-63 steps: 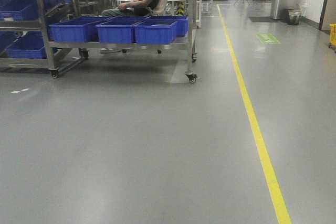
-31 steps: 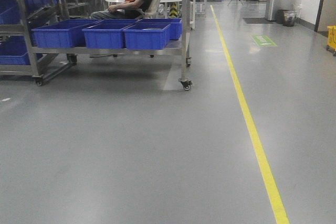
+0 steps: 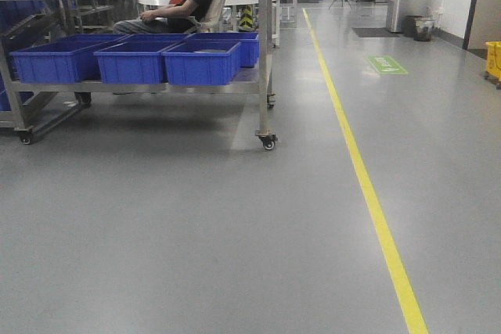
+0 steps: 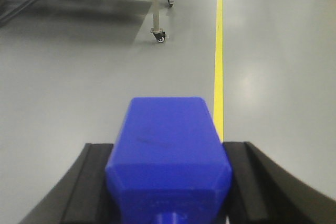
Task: Pick and sort blue part to right shelf
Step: 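Drive the base to the shelf of blue bins holding both parts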
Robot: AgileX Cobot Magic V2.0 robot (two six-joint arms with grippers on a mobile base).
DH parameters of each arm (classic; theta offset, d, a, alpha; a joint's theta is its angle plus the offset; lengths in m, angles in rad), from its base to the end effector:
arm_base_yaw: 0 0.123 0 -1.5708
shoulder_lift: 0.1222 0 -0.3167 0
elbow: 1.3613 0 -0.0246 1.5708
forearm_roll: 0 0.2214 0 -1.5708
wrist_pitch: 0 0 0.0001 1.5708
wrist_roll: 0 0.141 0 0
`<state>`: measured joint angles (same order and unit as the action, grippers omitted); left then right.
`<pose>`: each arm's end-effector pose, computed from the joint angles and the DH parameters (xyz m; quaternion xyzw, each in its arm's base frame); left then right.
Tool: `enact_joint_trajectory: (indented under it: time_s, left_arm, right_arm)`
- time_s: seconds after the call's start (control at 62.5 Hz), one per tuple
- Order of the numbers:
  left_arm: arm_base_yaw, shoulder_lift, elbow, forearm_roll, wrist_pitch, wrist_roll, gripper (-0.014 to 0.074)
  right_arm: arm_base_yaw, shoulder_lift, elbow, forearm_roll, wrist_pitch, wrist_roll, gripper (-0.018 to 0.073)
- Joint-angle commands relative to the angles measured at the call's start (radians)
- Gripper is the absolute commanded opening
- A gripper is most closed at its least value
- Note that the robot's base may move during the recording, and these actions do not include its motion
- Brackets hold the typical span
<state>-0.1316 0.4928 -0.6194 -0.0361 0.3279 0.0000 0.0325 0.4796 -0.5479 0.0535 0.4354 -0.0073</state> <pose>0.0915 -0.0138 0.3606 0.0402 0.7451 -0.0594 0.6631 0.0892 0.0061 0.3220 -0.0033 0.7986 0.0312 0.6010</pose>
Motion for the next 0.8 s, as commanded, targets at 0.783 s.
enact_joint_trajectory:
  time_s: [0.783]
  left_arm:
    - [0.0,0.004,-0.029,-0.003,-0.086,0.0,0.0279]
  right_arm:
    - [-0.004,0.003,-0.028,0.003,-0.091,-0.008,0.0382]
